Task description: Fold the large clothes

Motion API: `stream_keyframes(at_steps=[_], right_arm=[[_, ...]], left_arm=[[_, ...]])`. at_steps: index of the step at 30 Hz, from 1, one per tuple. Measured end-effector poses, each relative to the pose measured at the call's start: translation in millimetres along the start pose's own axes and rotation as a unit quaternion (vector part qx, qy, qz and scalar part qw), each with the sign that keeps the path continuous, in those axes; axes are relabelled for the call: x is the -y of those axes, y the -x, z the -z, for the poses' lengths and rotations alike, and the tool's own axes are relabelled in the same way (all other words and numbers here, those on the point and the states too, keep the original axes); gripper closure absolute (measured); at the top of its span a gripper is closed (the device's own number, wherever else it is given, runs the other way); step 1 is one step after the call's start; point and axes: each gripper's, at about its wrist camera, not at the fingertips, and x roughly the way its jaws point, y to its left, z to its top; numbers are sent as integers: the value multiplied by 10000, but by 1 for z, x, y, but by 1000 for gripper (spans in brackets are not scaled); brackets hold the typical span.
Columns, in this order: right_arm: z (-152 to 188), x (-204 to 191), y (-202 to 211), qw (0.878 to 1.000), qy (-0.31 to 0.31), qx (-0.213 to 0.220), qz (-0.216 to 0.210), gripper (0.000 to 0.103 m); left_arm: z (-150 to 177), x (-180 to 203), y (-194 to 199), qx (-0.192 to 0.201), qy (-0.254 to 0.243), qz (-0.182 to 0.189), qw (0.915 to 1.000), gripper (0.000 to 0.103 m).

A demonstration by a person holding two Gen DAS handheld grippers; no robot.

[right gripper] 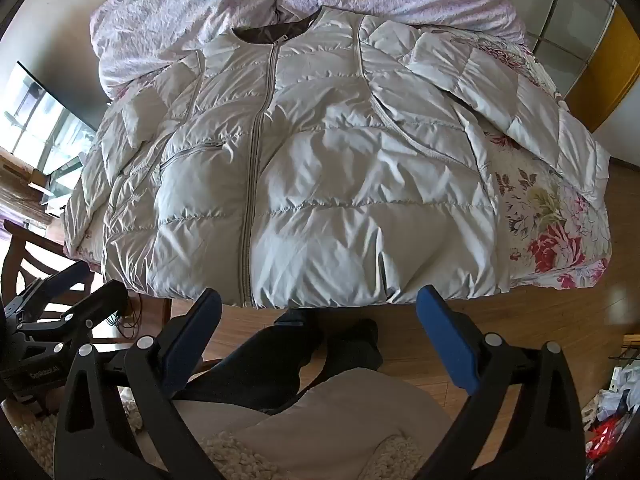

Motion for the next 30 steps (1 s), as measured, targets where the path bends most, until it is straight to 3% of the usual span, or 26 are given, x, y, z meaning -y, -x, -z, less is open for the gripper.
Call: stream_keyframes(at_steps=[30], right_arm=[[1,1,0,10000,0,-10,-1,3]], left_arm=[[0,0,0,-2,10,9,10000,2]])
